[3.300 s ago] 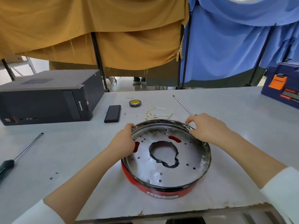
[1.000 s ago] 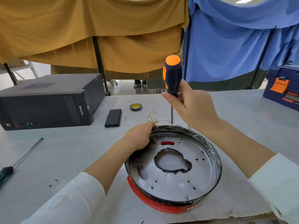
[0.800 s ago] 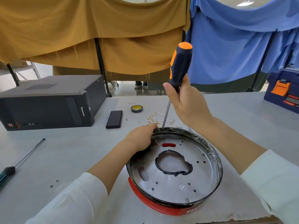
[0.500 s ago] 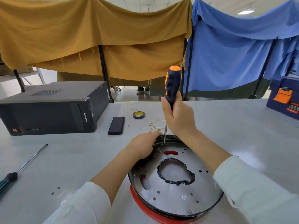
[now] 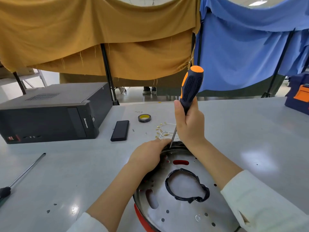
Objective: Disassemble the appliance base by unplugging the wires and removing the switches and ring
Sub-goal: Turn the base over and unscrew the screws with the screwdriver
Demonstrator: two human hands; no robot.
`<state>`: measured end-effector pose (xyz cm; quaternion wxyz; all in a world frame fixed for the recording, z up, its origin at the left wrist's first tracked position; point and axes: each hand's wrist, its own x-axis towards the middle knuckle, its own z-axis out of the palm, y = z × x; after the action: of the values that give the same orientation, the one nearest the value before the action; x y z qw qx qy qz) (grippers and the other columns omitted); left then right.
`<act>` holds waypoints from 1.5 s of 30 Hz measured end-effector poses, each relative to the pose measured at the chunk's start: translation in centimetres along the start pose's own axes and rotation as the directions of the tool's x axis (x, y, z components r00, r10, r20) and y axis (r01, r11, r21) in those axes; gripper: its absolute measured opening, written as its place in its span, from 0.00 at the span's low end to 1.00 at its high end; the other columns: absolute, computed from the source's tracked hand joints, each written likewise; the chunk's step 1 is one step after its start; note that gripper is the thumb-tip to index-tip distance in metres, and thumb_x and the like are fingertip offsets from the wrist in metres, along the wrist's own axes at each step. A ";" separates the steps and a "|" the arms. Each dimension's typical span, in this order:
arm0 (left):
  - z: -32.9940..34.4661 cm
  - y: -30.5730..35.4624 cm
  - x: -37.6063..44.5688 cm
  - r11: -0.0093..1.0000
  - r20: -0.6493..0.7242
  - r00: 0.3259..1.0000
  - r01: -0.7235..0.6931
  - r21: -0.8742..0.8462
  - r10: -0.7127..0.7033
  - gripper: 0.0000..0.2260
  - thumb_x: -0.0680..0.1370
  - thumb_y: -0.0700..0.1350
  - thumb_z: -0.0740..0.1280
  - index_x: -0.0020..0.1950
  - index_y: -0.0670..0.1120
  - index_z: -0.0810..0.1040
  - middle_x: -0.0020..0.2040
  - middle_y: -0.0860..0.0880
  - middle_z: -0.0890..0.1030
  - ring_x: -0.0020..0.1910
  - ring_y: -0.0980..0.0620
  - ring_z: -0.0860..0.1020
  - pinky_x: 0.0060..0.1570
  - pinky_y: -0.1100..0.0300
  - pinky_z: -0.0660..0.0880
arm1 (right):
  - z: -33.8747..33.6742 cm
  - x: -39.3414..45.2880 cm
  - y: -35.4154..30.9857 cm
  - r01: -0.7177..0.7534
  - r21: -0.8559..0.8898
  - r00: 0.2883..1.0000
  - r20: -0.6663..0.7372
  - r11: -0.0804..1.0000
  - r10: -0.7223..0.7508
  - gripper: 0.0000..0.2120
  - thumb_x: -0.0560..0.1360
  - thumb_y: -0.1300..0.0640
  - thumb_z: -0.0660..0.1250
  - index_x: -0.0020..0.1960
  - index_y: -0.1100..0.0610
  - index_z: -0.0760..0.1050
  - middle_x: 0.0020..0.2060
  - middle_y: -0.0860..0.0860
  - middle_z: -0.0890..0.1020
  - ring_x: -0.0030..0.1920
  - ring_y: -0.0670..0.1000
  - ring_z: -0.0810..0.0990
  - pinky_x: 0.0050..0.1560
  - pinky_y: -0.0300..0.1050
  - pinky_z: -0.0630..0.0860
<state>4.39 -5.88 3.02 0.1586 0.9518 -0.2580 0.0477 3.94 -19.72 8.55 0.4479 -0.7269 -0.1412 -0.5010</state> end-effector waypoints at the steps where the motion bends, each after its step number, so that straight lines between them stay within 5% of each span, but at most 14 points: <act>1: 0.1 -0.1 0.0 1.000 -0.004 1.000 -0.001 0.002 0.001 0.33 0.74 0.33 0.54 0.72 0.63 0.61 0.69 0.54 0.71 0.64 0.49 0.73 0.56 0.55 0.70 | 0.0 0.0 0.0 -0.002 0.009 1.000 0.000 1.000 0.002 0.16 0.76 0.42 0.54 0.54 0.53 0.69 0.24 0.41 0.68 0.26 0.43 0.71 0.28 0.31 0.64; 11: 0.2 -0.4 -0.1 1.000 -0.045 0.999 -0.017 -0.012 0.017 0.33 0.74 0.33 0.54 0.72 0.63 0.61 0.69 0.56 0.71 0.64 0.51 0.73 0.55 0.58 0.70 | 0.0 -0.2 0.8 -0.041 0.053 0.998 0.046 0.998 0.038 0.11 0.76 0.41 0.55 0.51 0.47 0.65 0.27 0.34 0.74 0.27 0.41 0.73 0.28 0.29 0.64; 15: 0.0 -0.1 -0.3 0.997 -0.037 0.997 -0.066 0.036 0.067 0.35 0.73 0.32 0.54 0.71 0.64 0.60 0.67 0.57 0.70 0.59 0.49 0.75 0.45 0.59 0.71 | 0.1 -0.2 0.8 -0.034 0.078 0.999 0.042 0.996 0.031 0.10 0.77 0.43 0.55 0.51 0.48 0.65 0.28 0.34 0.74 0.27 0.40 0.73 0.28 0.27 0.64; 21: -0.2 -0.2 0.0 0.978 -0.184 0.961 -0.210 0.006 0.207 0.12 0.78 0.37 0.60 0.57 0.48 0.77 0.61 0.55 0.73 0.58 0.52 0.73 0.54 0.52 0.74 | 0.1 -0.1 0.6 -0.030 0.073 0.999 0.026 0.997 0.028 0.09 0.77 0.43 0.55 0.51 0.47 0.64 0.29 0.34 0.74 0.27 0.40 0.73 0.28 0.27 0.64; 25: -0.3 0.7 0.5 0.899 -0.235 0.872 -0.387 0.207 0.429 0.25 0.67 0.29 0.67 0.63 0.41 0.74 0.62 0.46 0.74 0.60 0.46 0.72 0.53 0.53 0.76 | 0.3 -0.2 0.5 -0.018 0.060 1.000 0.011 0.998 0.017 0.09 0.77 0.43 0.55 0.50 0.49 0.64 0.30 0.32 0.74 0.29 0.38 0.73 0.29 0.27 0.64; 28: -0.8 0.8 0.7 0.961 -0.264 0.940 -0.252 -0.113 0.215 0.23 0.73 0.33 0.62 0.66 0.50 0.69 0.53 0.53 0.77 0.52 0.54 0.72 0.51 0.60 0.71 | 0.2 -0.2 0.2 -0.011 0.077 1.000 0.005 0.997 0.011 0.10 0.77 0.44 0.56 0.50 0.51 0.65 0.31 0.31 0.75 0.29 0.37 0.73 0.29 0.26 0.64; 32: -0.8 0.3 0.9 0.934 -0.196 0.976 -0.157 -0.321 0.097 0.12 0.76 0.39 0.61 0.52 0.51 0.80 0.44 0.60 0.79 0.49 0.60 0.73 0.48 0.71 0.68 | 0.1 -0.1 0.1 -0.008 0.102 1.000 -0.004 0.995 0.008 0.05 0.78 0.45 0.56 0.49 0.45 0.63 0.31 0.32 0.75 0.29 0.37 0.73 0.29 0.26 0.64; 39: -1.0 0.4 0.9 0.894 -0.073 0.992 -0.126 -0.430 0.105 0.12 0.75 0.37 0.68 0.42 0.56 0.78 0.45 0.55 0.83 0.46 0.60 0.79 0.52 0.67 0.73 | 0.2 -0.3 0.4 -0.024 0.086 0.999 0.030 0.996 0.021 0.11 0.77 0.45 0.56 0.50 0.52 0.65 0.29 0.33 0.74 0.27 0.40 0.73 0.27 0.27 0.64; 45: -0.8 0.5 1.2 0.940 -0.112 0.987 -0.142 -0.309 0.112 0.12 0.76 0.39 0.67 0.39 0.56 0.75 0.39 0.59 0.80 0.38 0.67 0.75 0.41 0.78 0.65 | 0.3 -0.3 0.4 -0.029 0.089 0.999 0.043 0.996 0.025 0.14 0.76 0.43 0.56 0.50 0.53 0.65 0.26 0.38 0.72 0.26 0.42 0.72 0.27 0.30 0.64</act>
<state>5.12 -6.59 4.16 0.3173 0.8922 -0.3157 0.0601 4.30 -19.61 8.07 0.4835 -0.7184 -0.1631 -0.4727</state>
